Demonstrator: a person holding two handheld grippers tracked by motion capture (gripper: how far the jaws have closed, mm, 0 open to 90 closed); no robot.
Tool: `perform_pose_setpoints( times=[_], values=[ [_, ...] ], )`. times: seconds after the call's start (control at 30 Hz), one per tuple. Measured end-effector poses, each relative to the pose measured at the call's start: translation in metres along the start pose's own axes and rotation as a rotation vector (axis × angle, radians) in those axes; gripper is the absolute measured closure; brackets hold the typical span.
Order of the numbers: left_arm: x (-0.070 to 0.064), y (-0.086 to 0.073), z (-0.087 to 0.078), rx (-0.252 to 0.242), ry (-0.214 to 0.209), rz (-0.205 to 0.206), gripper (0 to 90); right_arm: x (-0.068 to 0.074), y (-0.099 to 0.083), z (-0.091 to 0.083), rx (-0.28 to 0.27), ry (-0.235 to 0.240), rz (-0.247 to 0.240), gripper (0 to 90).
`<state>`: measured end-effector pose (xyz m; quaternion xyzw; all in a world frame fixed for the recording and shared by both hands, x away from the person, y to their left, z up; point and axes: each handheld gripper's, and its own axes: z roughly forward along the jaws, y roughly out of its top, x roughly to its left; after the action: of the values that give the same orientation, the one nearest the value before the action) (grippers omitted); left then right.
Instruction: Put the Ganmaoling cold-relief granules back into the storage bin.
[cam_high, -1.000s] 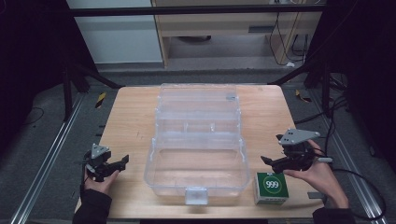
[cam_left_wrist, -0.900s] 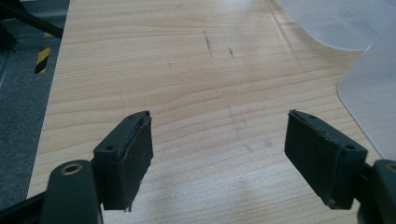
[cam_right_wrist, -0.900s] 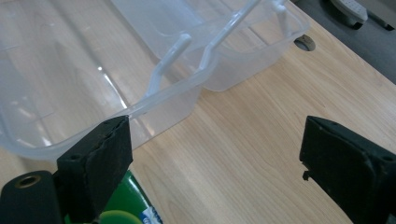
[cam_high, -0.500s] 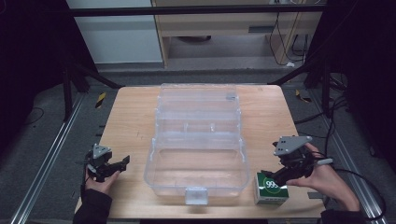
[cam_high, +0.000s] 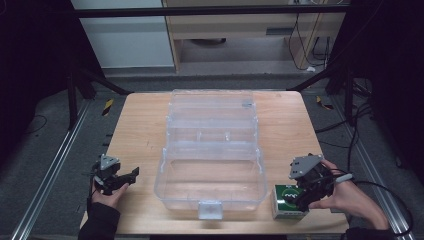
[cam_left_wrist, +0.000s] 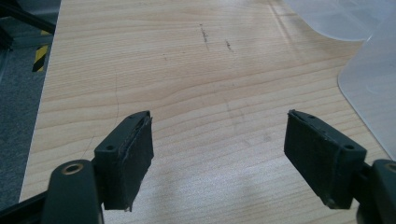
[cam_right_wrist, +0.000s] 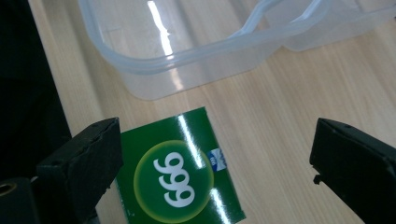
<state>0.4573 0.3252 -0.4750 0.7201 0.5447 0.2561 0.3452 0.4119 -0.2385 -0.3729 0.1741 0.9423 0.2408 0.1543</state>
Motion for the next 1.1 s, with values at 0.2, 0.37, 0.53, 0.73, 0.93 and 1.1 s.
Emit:
perform_pose_setpoints(
  times=[0.2, 0.37, 0.53, 0.73, 0.93, 1.1],
  values=[
    [0.0, 0.0, 0.0, 0.002, 0.001, 0.004, 23.3, 0.004, -0.004, 0.006, 0.036, 0.036, -0.025, 2.5],
    [0.0, 0.0, 0.0, 0.003, 0.0, 0.004, 23.3, 0.005, -0.006, 0.009, 0.05, 0.046, -0.033, 1.9],
    [0.0, 0.0, 0.0, 0.003, 0.001, 0.005, 23.3, 0.009, -0.009, 0.015, 0.081, 0.078, -0.058, 2.1],
    [0.0, 0.0, 0.0, 0.004, 0.001, 0.004, 23.3, 0.009, -0.012, 0.019, 0.1, 0.089, -0.063, 2.1],
    [0.0, 0.0, 0.0, 0.004, 0.001, 0.006, 23.3, 0.011, -0.015, 0.028, 0.135, 0.105, -0.072, 1.2],
    [0.0, 0.0, 0.0, 0.006, 0.001, 0.007, 23.3, 0.012, -0.017, 0.033, 0.164, 0.121, -0.07, 1.2]
  ],
)
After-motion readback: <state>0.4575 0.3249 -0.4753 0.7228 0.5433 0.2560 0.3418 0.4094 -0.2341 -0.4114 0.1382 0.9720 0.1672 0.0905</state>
